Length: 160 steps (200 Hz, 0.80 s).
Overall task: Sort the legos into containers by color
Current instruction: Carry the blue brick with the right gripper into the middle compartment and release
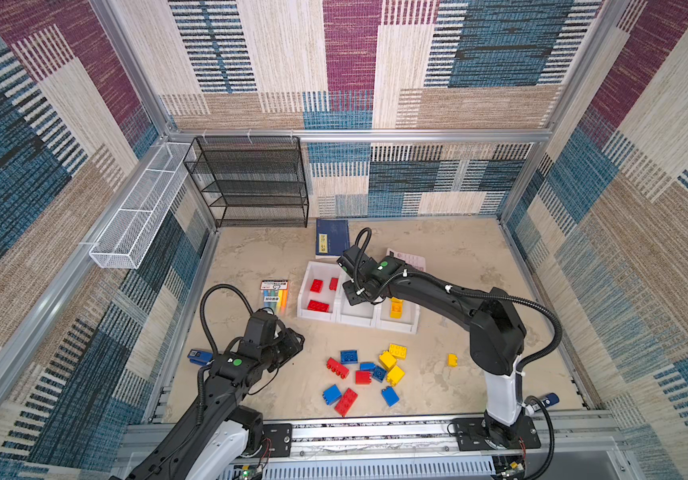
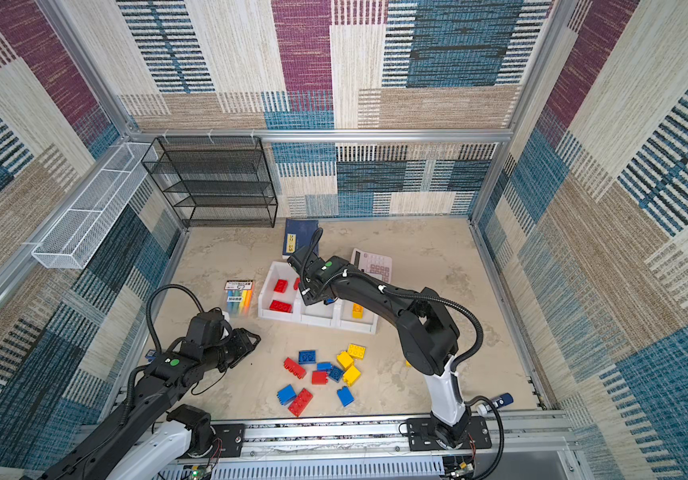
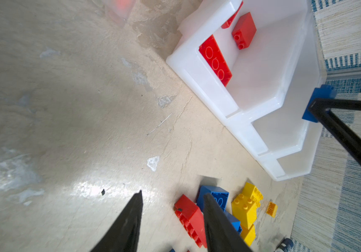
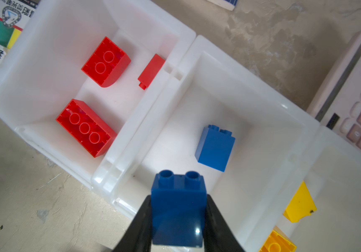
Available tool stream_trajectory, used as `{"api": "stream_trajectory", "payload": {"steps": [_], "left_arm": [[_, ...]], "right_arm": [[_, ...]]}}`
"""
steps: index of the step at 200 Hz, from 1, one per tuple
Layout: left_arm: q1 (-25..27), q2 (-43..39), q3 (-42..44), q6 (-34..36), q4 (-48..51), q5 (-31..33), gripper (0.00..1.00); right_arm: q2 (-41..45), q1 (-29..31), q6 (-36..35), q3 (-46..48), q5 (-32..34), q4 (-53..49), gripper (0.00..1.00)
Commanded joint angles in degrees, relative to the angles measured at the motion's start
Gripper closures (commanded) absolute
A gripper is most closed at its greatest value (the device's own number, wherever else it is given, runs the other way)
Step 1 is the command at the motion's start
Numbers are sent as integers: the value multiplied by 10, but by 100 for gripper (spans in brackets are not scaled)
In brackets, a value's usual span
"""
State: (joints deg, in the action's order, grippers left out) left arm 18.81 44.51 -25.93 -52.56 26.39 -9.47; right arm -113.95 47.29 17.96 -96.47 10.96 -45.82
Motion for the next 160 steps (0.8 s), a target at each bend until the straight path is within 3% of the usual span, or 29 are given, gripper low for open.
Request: {"api": "stream_trajectory", "payload": {"steps": [1, 26, 44, 56, 114, 160], "left_arm": [[-1, 1, 0, -7, 2, -7, 51], [0, 5, 0, -8, 2, -12, 51], [0, 4, 3, -9, 1, -12, 51], [-1, 4, 1, -10, 2, -14, 51], [7, 9, -6, -4, 8, -23, 50], [99, 33, -4, -29, -6, -2, 49]], "right_arm": [[-7, -3, -9, -5, -5, 2, 64], [-9, -3, -9, -2, -11, 2, 60], [-3, -3, -6, 4, -6, 2, 39], [0, -3, -5, 7, -5, 2, 33], [28, -3, 7, 30, -11, 13, 30], [90, -4, 34, 84, -36, 36, 30]]}}
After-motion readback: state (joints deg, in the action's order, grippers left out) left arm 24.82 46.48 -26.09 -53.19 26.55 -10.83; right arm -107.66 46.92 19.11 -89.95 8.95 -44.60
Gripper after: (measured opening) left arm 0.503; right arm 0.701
